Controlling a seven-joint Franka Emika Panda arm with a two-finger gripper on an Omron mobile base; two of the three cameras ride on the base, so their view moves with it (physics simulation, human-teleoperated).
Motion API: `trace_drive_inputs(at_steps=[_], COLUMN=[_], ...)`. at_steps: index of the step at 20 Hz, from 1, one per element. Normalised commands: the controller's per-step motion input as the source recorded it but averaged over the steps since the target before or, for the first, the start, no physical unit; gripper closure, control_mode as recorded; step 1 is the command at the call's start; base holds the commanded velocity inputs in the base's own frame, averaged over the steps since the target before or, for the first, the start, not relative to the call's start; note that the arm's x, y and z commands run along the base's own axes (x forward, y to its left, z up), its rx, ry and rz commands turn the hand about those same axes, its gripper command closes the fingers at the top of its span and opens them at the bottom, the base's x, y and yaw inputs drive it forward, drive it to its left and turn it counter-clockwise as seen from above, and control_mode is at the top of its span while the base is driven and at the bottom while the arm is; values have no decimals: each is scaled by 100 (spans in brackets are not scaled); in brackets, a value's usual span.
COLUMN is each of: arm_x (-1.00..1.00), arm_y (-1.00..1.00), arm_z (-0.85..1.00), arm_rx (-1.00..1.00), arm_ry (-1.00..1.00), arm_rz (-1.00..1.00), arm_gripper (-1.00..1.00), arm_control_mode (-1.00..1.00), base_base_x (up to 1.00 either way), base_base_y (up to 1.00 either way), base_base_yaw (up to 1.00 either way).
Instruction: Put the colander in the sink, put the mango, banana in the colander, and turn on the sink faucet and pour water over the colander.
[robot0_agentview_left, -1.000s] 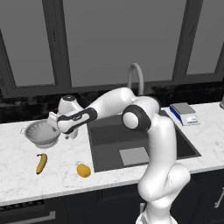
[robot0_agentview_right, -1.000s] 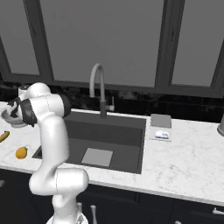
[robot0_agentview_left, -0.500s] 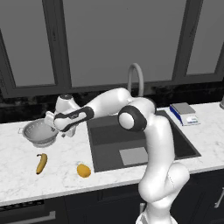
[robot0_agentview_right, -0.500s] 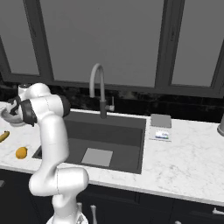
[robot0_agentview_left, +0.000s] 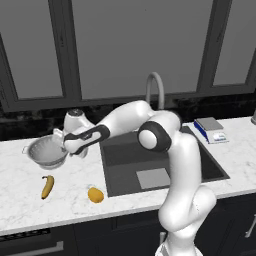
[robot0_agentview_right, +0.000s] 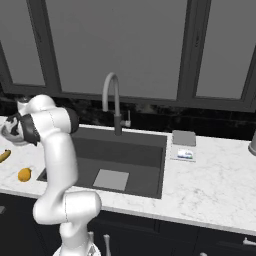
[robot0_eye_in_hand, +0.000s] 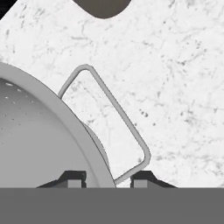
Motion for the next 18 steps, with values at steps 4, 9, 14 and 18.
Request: trace_drive_inputs(at_steps=[4, 9, 14, 18], arm_x=[-32, -37, -45, -52], arm_y=[-26, -35, -47, -57], arm_z=[6, 38, 55, 59], arm_rx=[2, 20, 23, 13], arm_ry=[-9, -7, 0, 6], arm_rz=[-11, -8, -4, 0], arm_gripper=[100, 100, 100, 100], arm_control_mode=[-100, -100, -100, -100], base_base_x=[0, 0, 0, 0], base_base_y=[0, 0, 0, 0], base_base_yaw=[0, 0, 0, 0])
